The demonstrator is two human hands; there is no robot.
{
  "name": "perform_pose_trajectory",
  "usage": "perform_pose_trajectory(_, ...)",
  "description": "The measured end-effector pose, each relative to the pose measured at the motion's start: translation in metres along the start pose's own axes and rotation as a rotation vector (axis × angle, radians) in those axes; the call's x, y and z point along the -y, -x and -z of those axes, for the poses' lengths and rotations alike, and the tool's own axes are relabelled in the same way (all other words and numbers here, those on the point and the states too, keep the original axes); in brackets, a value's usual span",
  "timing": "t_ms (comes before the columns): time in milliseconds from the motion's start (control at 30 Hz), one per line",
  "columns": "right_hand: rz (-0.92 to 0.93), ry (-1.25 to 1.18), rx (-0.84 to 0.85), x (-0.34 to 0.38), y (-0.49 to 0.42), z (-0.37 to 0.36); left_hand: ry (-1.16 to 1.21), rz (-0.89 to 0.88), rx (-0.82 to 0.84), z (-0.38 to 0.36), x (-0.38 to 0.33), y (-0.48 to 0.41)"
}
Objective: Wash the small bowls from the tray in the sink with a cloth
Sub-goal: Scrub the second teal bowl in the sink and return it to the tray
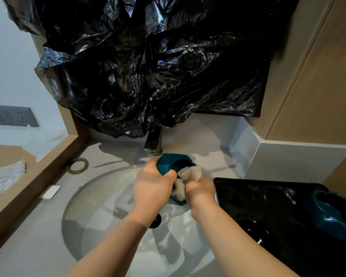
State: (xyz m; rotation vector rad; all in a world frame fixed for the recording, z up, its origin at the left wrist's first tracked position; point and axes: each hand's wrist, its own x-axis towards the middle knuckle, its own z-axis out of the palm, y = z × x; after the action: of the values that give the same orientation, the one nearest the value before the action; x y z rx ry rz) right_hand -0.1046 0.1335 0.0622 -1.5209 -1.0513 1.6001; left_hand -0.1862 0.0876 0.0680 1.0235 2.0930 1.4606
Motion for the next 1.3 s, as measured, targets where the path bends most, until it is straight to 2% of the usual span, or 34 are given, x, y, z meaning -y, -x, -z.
perform_pose_trajectory(67, -0.274, -0.181, 0.101, -0.009, -0.003, -0.007, 0.045, -0.034, -0.044, -0.002, 0.0, 0.004)
perform_pose_trajectory(133, -0.314, -0.152, 0.152, -0.014, -0.006, -0.009, 0.047, -0.039, -0.033, -0.002, 0.0, 0.004)
perform_pose_trajectory(200, -0.258, -0.118, 0.143, -0.01, -0.004, -0.005, 0.007, -0.066, 0.028, -0.001, 0.002, 0.004)
perform_pose_trajectory(267, -0.06, -0.036, 0.027, -0.004, -0.006, 0.005, -0.026, -0.108, 0.089, 0.003, 0.003, 0.005)
perform_pose_trajectory(333, 0.281, 0.286, -0.091, 0.005, -0.002, 0.011, -0.095, -0.123, 0.133, 0.006, 0.004, 0.005)
perform_pose_trajectory(400, 0.576, 0.64, -0.096, 0.011, 0.003, 0.013, -0.171, -0.12, 0.198, 0.009, 0.002, 0.003)
perform_pose_trajectory(500, 0.791, 1.05, 0.0, 0.019, 0.011, 0.011, -0.256, -0.108, 0.302, 0.012, -0.002, -0.002)
perform_pose_trajectory(567, 0.868, 1.088, 0.034, 0.02, 0.012, 0.01, -0.263, -0.118, 0.297, 0.013, -0.003, -0.003)
perform_pose_trajectory(633, 0.829, 0.93, -0.023, 0.018, 0.004, 0.011, -0.204, -0.099, 0.226, 0.012, -0.003, -0.001)
perform_pose_trajectory(667, 0.723, 0.771, -0.068, 0.014, 0.0, 0.01, -0.152, -0.077, 0.173, 0.01, -0.005, 0.0)
perform_pose_trajectory(733, 0.413, 0.305, -0.093, 0.007, 0.0, 0.005, -0.038, -0.05, 0.068, 0.008, -0.008, 0.001)
perform_pose_trajectory(800, 0.077, -0.159, -0.036, 0.001, 0.008, -0.003, 0.044, -0.052, 0.008, 0.005, -0.012, 0.005)
perform_pose_trajectory(833, -0.019, -0.285, -0.004, -0.001, 0.01, -0.005, 0.073, -0.058, -0.002, 0.004, -0.012, 0.007)
perform_pose_trajectory(900, -0.029, -0.298, 0.013, -0.003, 0.006, -0.001, 0.109, -0.063, 0.03, 0.002, -0.009, 0.01)
perform_pose_trajectory(967, 0.121, -0.065, -0.049, -0.002, -0.005, 0.01, 0.18, -0.001, 0.16, 0.005, -0.003, 0.01)
perform_pose_trajectory(1033, 0.369, 0.409, -0.09, 0.005, -0.013, 0.024, 0.284, 0.146, 0.367, 0.016, -0.005, 0.003)
perform_pose_trajectory(1133, 0.657, 0.89, 0.075, 0.018, -0.013, 0.034, 0.118, 0.229, 0.582, 0.025, -0.008, -0.01)
perform_pose_trajectory(1200, 0.786, 1.119, 0.178, 0.026, -0.009, 0.033, -0.014, 0.189, 0.619, 0.021, -0.009, -0.011)
perform_pose_trajectory(1300, 0.903, 1.21, 0.21, 0.033, -0.003, 0.032, -0.009, 0.13, 0.476, 0.013, -0.006, -0.005)
